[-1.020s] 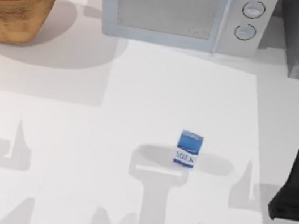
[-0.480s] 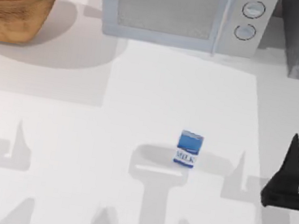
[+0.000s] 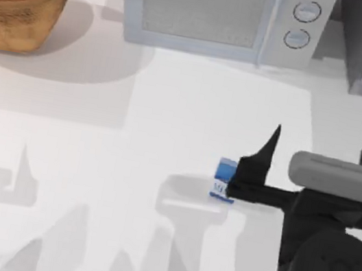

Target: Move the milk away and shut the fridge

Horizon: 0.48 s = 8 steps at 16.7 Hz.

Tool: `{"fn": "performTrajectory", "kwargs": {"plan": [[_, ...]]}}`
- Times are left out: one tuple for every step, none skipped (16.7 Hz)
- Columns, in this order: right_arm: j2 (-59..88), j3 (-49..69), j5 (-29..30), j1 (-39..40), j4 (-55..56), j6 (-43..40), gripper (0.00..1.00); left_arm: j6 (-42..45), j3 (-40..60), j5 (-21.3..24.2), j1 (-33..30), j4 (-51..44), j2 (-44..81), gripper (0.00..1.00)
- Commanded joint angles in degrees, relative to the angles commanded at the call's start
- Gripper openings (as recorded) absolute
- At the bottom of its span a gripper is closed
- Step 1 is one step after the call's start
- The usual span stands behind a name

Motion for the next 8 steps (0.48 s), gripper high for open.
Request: {"fn": "performTrajectory", "kwargs": {"plan": [[6.0,2.6,1.7,0.7,2.7,0.1,1.0,0.0,0.0,0.0,0.0,0.0,0.0,1.0],[12.0,5.2,3.3,1.4,5.3,0.3,1.0,0.0,0.0,0.0,0.0,0.0,0.0,1.0],[17.8,7.8,4.9,2.0,7.9,0.5,1.0,0.0,0.0,0.0,0.0,0.0,0.0,1.0],[23.4,10.3,6.4,2.5,10.4,0.6,1.0,0.0,0.0,0.0,0.0,0.0,0.0,1.0],[28.5,12.7,7.7,3.0,12.8,0.8,1.0,0.0,0.0,0.0,0.0,0.0,0.0,1.0],[33.2,14.9,9.0,3.5,15.0,1.0,1.0,0.0,0.0,0.0,0.0,0.0,0.0,1.0],[37.4,17.0,10.1,3.9,17.0,1.2,1.0,0.0,0.0,0.0,0.0,0.0,0.0,1.0],[40.9,18.8,11.0,4.2,18.8,1.3,1.0,0.0,0.0,0.0,0.0,0.0,0.0,1.0]]}}
